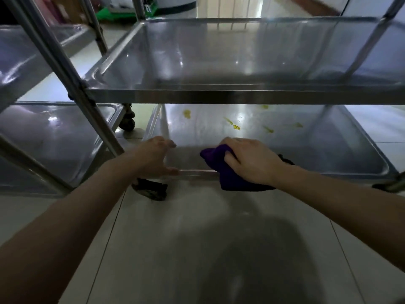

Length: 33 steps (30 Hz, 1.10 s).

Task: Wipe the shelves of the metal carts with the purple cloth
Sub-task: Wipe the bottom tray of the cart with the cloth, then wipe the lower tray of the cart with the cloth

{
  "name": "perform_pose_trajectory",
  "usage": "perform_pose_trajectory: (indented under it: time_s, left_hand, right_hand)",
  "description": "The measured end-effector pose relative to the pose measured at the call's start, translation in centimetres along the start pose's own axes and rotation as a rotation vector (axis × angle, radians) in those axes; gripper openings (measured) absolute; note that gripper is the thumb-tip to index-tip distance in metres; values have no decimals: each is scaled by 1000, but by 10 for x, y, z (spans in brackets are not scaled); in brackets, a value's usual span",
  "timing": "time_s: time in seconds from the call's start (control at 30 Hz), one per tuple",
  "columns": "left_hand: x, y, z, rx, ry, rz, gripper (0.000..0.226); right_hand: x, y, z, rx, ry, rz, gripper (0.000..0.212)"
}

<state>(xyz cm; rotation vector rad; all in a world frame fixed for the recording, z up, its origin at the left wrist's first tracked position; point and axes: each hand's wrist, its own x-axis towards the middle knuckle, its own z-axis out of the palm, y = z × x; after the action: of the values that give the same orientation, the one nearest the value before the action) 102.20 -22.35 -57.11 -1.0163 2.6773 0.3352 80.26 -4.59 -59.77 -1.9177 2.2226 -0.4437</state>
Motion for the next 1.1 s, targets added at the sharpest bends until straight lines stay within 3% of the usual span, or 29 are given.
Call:
perform_pose_trajectory:
  time_s: [0.13, 0.27, 0.33, 0.47, 0.6, 0.7, 0.9, 1.0, 1.1]
  left_hand:
    - [-33, 18, 7, -83, 6, 18, 91]
    - [-26, 35, 8, -127, 14, 170, 74]
    - [-18, 35, 7, -149, 109, 165, 73]
    - [-28, 38, 11, -164, 69, 167, 72]
    - [-60, 50, 10, -346, 67, 104, 51]
    - [-102, 73, -1, -491, -21, -39, 45]
    - [-182, 108, -107, -653, -232, -47, 53]
    - [-212, 144, -201, -857, -282, -40, 40]
    - [-234, 185, -294, -906, -301, 73, 17]
  right_hand:
    - [-29, -3, 6, 129, 112, 86, 24]
    - [-24, -2, 15, 226, 51, 90, 22]
    - [-22, -5, 12, 251, 69, 55, 25]
    - [-46, -15, 1, 336, 86, 100, 35]
    - [-79, -32, -26, 532, 9, 199, 35]
    - [-108, -58, -53, 733, -17, 369, 36]
    - [-155, -128, -177, 1040, 6, 596, 34]
    - [-171, -161, -278, 1158, 65, 684, 34]
    - [-196, -180, -379, 1242, 163, 721, 38]
